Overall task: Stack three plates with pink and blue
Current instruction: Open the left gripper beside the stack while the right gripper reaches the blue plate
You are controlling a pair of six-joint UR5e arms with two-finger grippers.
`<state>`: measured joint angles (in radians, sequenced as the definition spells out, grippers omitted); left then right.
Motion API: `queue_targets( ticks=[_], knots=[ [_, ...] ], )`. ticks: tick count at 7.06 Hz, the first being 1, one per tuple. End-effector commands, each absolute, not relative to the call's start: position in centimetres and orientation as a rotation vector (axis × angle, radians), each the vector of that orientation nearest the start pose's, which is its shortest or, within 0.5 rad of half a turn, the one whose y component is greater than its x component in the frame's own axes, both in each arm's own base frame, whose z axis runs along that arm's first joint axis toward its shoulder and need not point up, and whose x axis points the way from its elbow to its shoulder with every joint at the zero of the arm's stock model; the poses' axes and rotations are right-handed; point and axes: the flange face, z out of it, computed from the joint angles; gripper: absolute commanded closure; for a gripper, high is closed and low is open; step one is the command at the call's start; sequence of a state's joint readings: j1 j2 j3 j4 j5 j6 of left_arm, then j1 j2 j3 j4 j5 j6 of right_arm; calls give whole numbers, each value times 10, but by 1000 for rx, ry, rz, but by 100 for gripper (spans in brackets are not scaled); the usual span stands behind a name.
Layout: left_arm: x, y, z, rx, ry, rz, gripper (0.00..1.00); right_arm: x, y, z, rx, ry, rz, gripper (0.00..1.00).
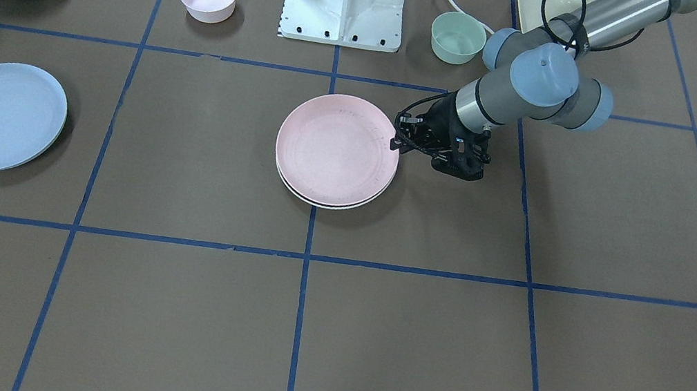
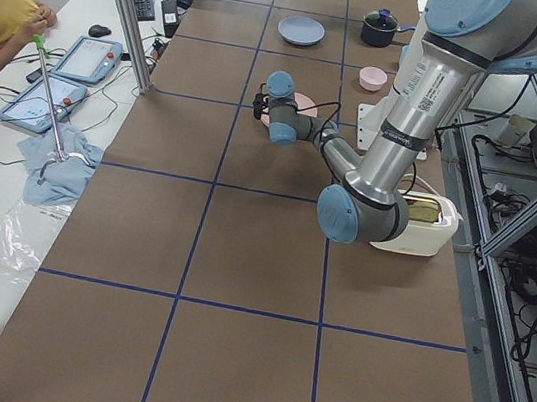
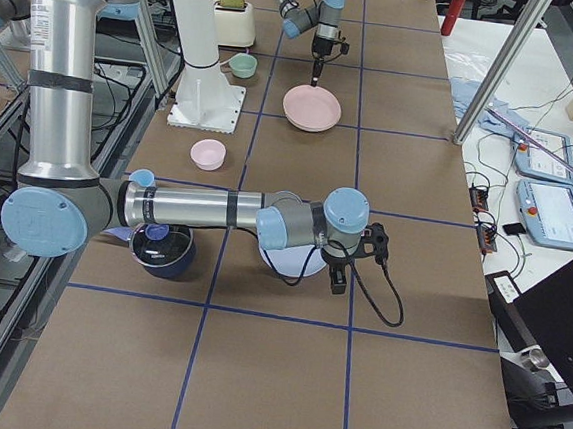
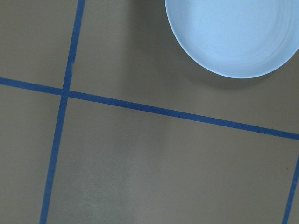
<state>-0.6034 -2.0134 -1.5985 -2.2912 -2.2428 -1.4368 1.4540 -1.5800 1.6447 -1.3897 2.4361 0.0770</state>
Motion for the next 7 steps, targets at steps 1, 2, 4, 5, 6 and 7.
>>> queue_targets(
  ticks=[1, 2, 4, 5, 6, 7],
  knots=[
    [495, -413, 307, -157, 1265, -2, 1, -28, -503, 599, 104, -882, -143, 0],
    [486, -419, 303, -149, 1272, -16, 1, -42, -504, 594, 98, -889, -149, 0],
    [449, -438, 277, -92, 1317, -45, 1, -78, -488, 616, -3, -878, -117, 0],
    [444, -443, 278, -84, 1316, -55, 1, -88, -484, 628, 7, -878, -140, 1],
    [444, -443, 277, -81, 1317, -55, 1, -105, -481, 640, 20, -883, -183, 1],
    [444, -443, 276, -80, 1321, -55, 1, -116, -479, 649, 34, -873, -212, 1]
  ],
)
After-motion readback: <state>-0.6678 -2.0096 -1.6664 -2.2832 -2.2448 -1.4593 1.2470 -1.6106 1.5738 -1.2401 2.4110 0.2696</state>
